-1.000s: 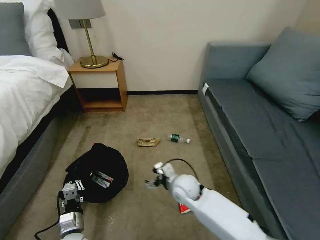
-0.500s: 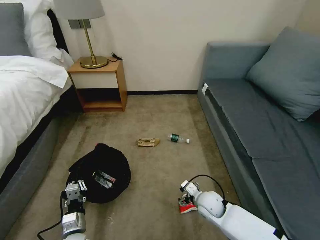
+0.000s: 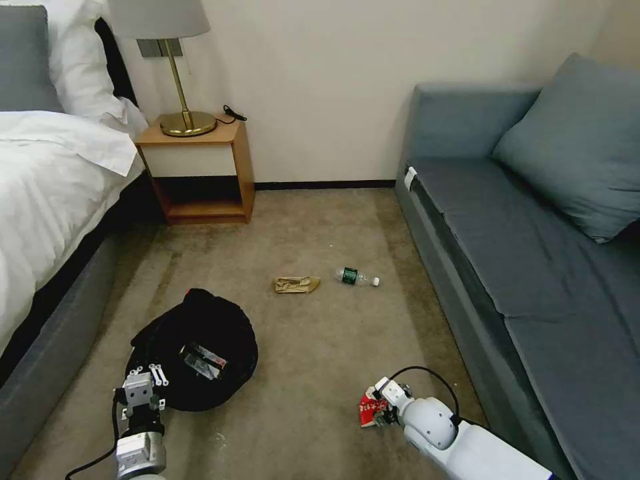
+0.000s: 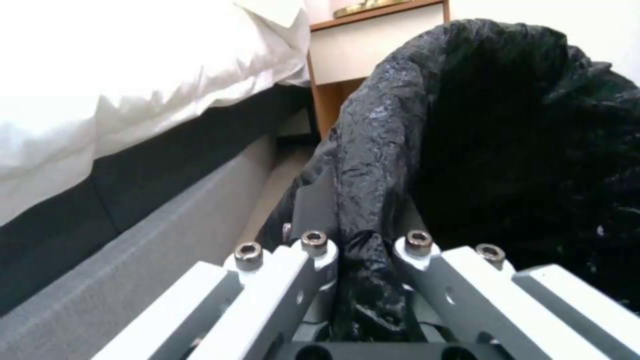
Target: Pick up the trash bin, then pick up the garbage on the floor and place it into the trash bin.
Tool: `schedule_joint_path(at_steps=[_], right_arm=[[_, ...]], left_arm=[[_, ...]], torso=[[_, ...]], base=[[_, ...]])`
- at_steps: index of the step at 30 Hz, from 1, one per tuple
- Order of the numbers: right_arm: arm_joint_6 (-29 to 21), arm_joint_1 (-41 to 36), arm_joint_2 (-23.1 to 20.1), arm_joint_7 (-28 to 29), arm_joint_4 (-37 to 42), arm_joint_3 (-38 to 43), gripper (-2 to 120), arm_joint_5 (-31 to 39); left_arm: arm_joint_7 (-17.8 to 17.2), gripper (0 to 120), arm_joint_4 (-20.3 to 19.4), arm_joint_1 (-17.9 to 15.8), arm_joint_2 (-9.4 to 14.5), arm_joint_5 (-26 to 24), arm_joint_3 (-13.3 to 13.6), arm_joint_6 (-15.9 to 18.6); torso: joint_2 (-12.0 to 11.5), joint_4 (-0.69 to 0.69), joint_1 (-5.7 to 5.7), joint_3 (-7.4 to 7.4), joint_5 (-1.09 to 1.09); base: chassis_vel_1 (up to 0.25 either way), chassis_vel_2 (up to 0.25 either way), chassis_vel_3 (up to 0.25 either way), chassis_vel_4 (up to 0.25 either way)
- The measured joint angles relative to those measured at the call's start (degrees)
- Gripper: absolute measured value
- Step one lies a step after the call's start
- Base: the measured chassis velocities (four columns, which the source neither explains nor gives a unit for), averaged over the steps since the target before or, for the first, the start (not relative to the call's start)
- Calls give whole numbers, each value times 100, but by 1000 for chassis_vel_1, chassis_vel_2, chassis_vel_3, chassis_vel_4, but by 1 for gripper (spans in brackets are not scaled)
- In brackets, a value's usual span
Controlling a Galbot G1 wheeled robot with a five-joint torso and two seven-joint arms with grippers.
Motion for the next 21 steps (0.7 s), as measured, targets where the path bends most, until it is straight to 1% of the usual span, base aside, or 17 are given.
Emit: schedule_joint_path(at_steps=[1, 2, 4, 5, 6, 7, 8, 9, 10, 11, 13, 14, 17, 18, 19, 21], right_arm=[[9, 2, 0, -14, -5, 21, 71, 0], [9, 2, 0, -14, -5, 21, 71, 0], [21, -6, 2, -34, -7, 59, 63, -1], [70, -31, 12, -53, -10, 94, 56, -28], [70, -31, 12, -53, -10, 94, 56, -28], [89, -48, 19, -69, -10, 109, 52, -46], [97, -67, 23, -88, -7, 119, 45, -59], [97, -67, 23, -88, -7, 119, 45, -59], [97, -84, 26, -102, 3, 125, 42, -67], [97, -103, 33, -113, 14, 139, 35, -73], [97, -136, 57, -116, 27, 179, 27, -74], [97, -136, 57, -116, 27, 179, 27, -74], [93, -209, 102, -126, 79, 296, 12, -75], [91, -222, 113, -129, 90, 321, 9, -75], [91, -222, 113, -129, 90, 321, 9, -75], [82, -257, 156, -133, 115, 399, 0, -75]], left_arm=[[0, 3, -9, 10, -3, -1, -5, -7], [0, 3, -9, 10, -3, -1, -5, -7], [-1, 3, -22, 27, -13, -1, -14, -18], [-3, 3, -42, 54, -28, -2, -17, -27], [-3, 3, -42, 54, -28, -2, -17, -27], [-5, 3, -58, 74, -37, -3, -17, -28], [-6, 3, -80, 97, -50, -3, -17, -28], [-6, 3, -80, 97, -50, -3, -17, -28], [-7, 3, -96, 109, -58, -3, -17, -29], [-8, 3, -118, 122, -69, -3, -16, -30], [-9, 3, -147, 142, -84, -3, -16, -34], [-9, 3, -147, 142, -84, -3, -16, -34], [-11, 3, -208, 188, -88, -3, -30, -41], [-12, 3, -221, 196, -88, -3, -37, -44], [-12, 3, -221, 196, -88, -3, -37, -44], [-18, 3, -253, 223, -84, -6, -68, -57]], torso=[[0, 0, 0, 0, 0], [0, 0, 0, 0, 0], [0, 0, 0, 0, 0], [0, 0, 0, 0, 0], [0, 0, 0, 0, 0], [0, 0, 0, 0, 0], [0, 0, 0, 0, 1], [0, 0, 0, 0, 1], [0, 0, 0, 0, 0], [0, 0, 0, 0, 0], [0, 0, 0, 0, 0], [0, 0, 0, 0, 0], [0, 0, 0, 0, 0], [0, 0, 0, 0, 0], [0, 0, 0, 0, 0], [0, 0, 0, 0, 1]], base=[[0, 0, 0, 0], [0, 0, 0, 0], [0, 0, 0, 0], [0, 0, 0, 0], [0, 0, 0, 0], [0, 0, 0, 0], [0, 0, 0, 0], [0, 0, 0, 0], [0, 0, 0, 0], [0, 0, 0, 0], [0, 0, 0, 0], [0, 0, 0, 0], [0, 0, 0, 0], [0, 0, 0, 0], [0, 0, 0, 0], [0, 0, 0, 0]])
